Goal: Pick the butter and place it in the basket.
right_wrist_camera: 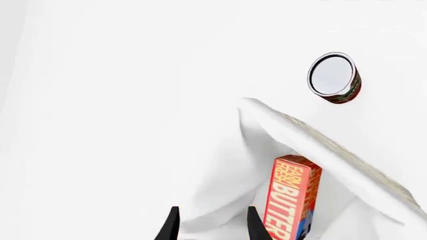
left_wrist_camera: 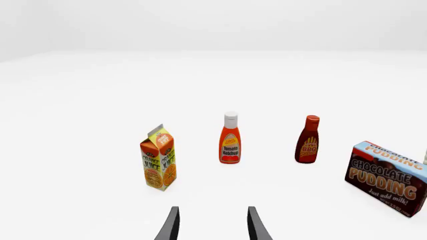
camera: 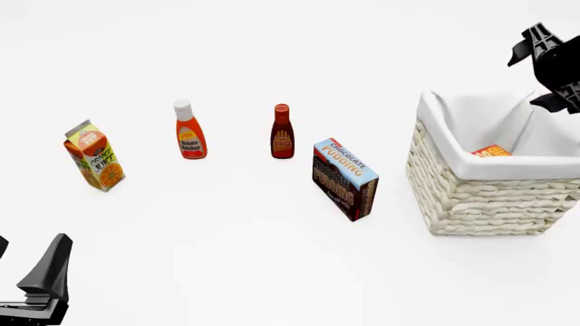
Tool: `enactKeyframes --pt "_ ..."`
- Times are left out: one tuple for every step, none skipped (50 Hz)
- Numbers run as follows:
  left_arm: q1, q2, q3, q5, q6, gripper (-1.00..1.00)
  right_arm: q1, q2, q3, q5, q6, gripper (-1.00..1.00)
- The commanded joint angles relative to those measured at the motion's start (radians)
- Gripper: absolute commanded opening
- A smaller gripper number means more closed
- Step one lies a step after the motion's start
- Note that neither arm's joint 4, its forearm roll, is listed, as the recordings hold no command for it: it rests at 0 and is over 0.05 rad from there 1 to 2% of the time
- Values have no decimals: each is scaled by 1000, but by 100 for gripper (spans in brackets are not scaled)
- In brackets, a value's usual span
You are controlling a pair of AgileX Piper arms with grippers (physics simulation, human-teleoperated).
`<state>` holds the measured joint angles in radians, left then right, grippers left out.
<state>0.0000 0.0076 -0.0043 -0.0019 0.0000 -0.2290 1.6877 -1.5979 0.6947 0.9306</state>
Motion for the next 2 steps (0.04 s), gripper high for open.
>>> enactKeyframes --pt "0 0 0 0 0 100 -5 -5 -6 -3 -20 100" --pt "0 0 0 0 0 100 -6 -6 -6 -3 -21 100"
